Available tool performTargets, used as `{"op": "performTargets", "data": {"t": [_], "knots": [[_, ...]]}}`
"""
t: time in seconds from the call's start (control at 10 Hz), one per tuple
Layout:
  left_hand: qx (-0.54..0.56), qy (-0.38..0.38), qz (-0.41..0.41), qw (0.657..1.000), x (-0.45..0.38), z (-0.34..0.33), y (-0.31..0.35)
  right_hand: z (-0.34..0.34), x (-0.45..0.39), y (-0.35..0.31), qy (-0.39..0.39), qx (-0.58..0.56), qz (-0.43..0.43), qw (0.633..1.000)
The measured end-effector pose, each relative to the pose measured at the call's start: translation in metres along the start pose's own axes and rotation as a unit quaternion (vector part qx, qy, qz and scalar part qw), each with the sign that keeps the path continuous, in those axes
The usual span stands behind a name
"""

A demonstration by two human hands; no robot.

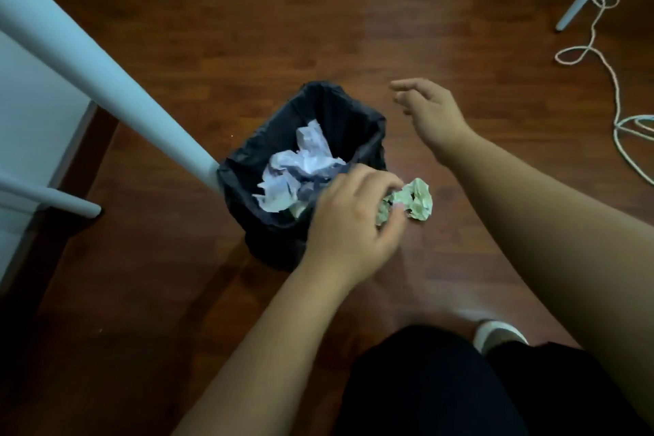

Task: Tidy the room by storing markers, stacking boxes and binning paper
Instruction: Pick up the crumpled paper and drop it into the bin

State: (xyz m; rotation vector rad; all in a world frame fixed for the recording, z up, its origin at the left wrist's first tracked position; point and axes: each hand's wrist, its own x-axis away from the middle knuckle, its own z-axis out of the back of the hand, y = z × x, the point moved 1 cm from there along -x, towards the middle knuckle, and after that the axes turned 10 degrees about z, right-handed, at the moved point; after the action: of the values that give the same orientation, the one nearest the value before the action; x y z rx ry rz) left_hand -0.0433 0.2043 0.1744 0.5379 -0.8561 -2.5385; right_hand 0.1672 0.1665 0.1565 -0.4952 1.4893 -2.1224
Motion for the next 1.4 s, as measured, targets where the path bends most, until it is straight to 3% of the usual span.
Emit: {"op": "performTargets", "data": {"t": [0.1, 0.2, 0.3, 0.4, 0.6, 0.7, 0.8, 0.9, 1.0, 1.1, 1.2, 1.3, 1.4], "knots": [[-0.018, -0.246, 0.035, 0.969, -0.014, -0.091, -0.002, 0.031, 0.004, 0.066, -0.033, 0.187, -0.078, 0.979], [-0.121, -0.401, 0.142, 0.897, -0.021, -0.169, -0.043, 0.044, 0.024, 0.133, -0.208, 0.344, -0.188, 0.896], [-0.195, -0.439, 0.190, 0.856, -0.017, -0.214, -0.090, 0.043, 0.044, 0.173, -0.268, 0.397, -0.231, 0.847], [-0.207, -0.434, 0.190, 0.856, -0.015, -0.242, -0.114, 0.035, 0.051, 0.199, -0.285, 0.412, -0.209, 0.840], [-0.107, -0.344, 0.147, 0.921, -0.026, -0.273, -0.129, 0.012, 0.026, 0.229, -0.319, 0.418, -0.142, 0.839], [-0.073, -0.358, 0.201, 0.909, -0.024, -0.273, -0.131, 0.002, 0.010, 0.239, -0.333, 0.419, -0.113, 0.837], [-0.193, -0.414, 0.187, 0.870, 0.007, -0.263, -0.138, -0.013, 0.012, 0.250, -0.369, 0.427, -0.076, 0.822], [-0.243, -0.426, 0.186, 0.851, 0.040, -0.255, -0.146, -0.012, 0.039, 0.268, -0.390, 0.450, -0.120, 0.794], [-0.232, -0.427, 0.150, 0.861, 0.059, -0.252, -0.151, 0.013, 0.072, 0.286, -0.345, 0.429, -0.173, 0.817], [-0.233, -0.398, 0.104, 0.881, 0.059, -0.252, -0.156, 0.033, 0.097, 0.298, -0.357, 0.373, -0.178, 0.838], [-0.222, -0.390, 0.143, 0.882, 0.049, -0.251, -0.148, 0.039, 0.094, 0.283, -0.202, 0.237, -0.230, 0.922], [-0.160, -0.361, 0.178, 0.901, 0.037, -0.234, -0.119, 0.035, 0.061, 0.213, -0.044, -0.094, -0.233, 0.967], [0.008, -0.258, 0.196, 0.946, 0.021, -0.190, -0.071, 0.033, 0.013, 0.113, -0.039, -0.290, -0.112, 0.950]]}}
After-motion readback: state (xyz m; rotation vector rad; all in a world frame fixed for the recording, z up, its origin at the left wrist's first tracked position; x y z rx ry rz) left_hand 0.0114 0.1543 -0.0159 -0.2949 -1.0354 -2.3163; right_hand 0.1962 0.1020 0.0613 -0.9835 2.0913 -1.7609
